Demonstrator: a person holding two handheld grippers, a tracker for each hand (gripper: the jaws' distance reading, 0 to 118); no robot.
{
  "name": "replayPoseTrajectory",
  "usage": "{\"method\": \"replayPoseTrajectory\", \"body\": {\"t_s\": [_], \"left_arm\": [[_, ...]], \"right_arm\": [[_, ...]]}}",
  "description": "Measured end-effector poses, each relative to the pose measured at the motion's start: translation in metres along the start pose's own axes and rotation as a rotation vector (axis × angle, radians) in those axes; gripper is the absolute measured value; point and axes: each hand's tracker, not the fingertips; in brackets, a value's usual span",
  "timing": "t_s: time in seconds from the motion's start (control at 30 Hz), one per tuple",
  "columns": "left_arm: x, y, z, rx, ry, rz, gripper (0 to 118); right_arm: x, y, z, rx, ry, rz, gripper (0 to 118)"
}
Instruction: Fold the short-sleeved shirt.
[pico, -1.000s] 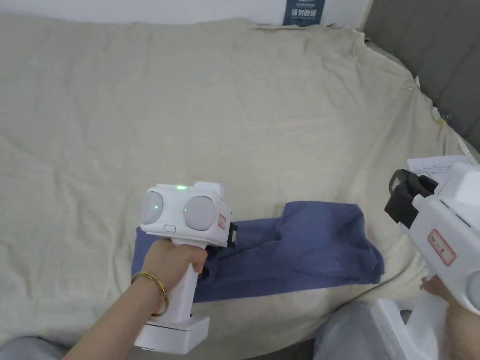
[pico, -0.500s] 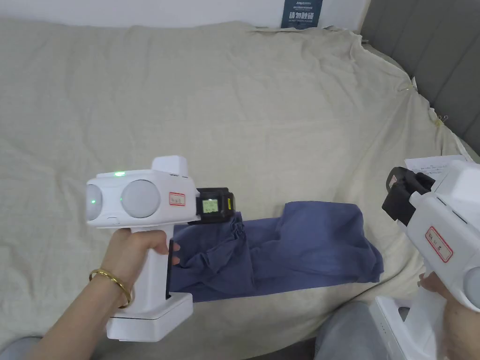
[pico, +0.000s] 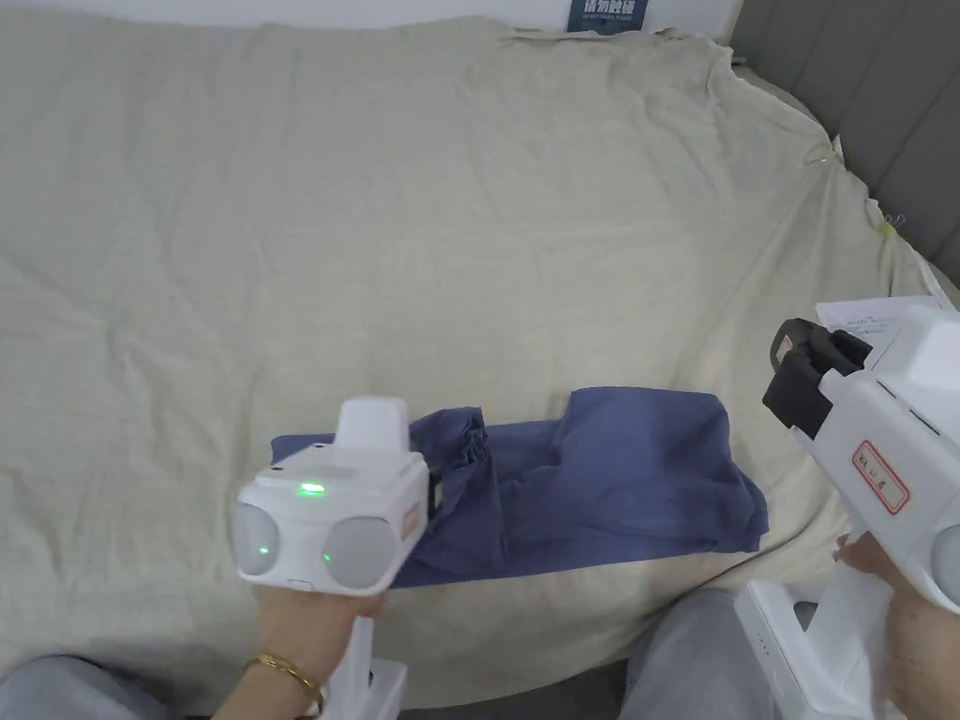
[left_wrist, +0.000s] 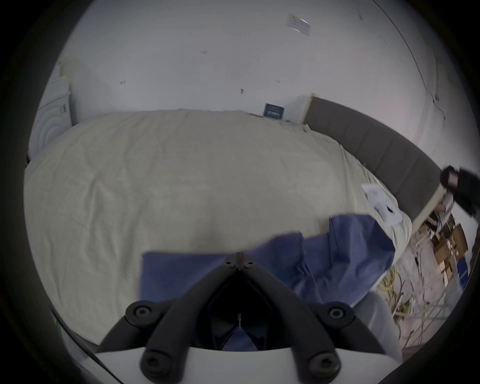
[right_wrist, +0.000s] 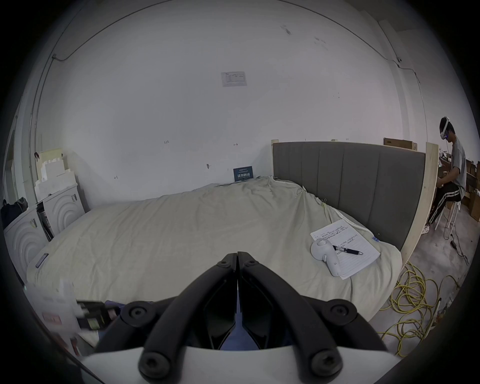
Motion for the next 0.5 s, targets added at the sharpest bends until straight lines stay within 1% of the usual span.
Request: {"method": "replayPoseTrajectory", "body": {"t_s": [0.07,0.13,0.2,0.27,0.3,0.4,0.47,0.5], "left_arm": [[0.014,-0.007,-0.010,-0.041,-0.034,-0.001,0],[0.033,-0.014,-0.022,-0.076,-0.039,-0.016,0],[0.049,-0.020,-0.028,-0.079,-0.047,-0.048,0],[0.065,-0.022,-0.030,-0.059,-0.009,-0.106,0],[0.070,-0.020,-0.030,-0.054,-0.024,-0.110,0],[0.082,-0.010,-0.029,-0.126,-0.143,-0.039,0],[0.090,-0.008,-0.030,-0.110,-0.135,-0.059,0],[0.090,-0.003,-0.027,-0.107,-0.162,-0.061,0]], "right_arm": [[0.003,-0.002,0.000,-0.004,-0.007,-0.006,0],[0.007,-0.004,0.001,-0.011,-0.017,-0.012,0],[0.010,-0.005,0.003,-0.016,-0.027,-0.016,0],[0.014,-0.006,0.004,-0.022,-0.035,-0.017,0],[0.016,-0.006,0.005,-0.024,-0.042,-0.016,0],[0.020,-0.005,0.007,-0.024,-0.054,-0.022,0],[0.020,-0.004,0.009,-0.021,-0.060,-0.024,0],[0.021,-0.003,0.010,-0.019,-0.061,-0.023,0]]}}
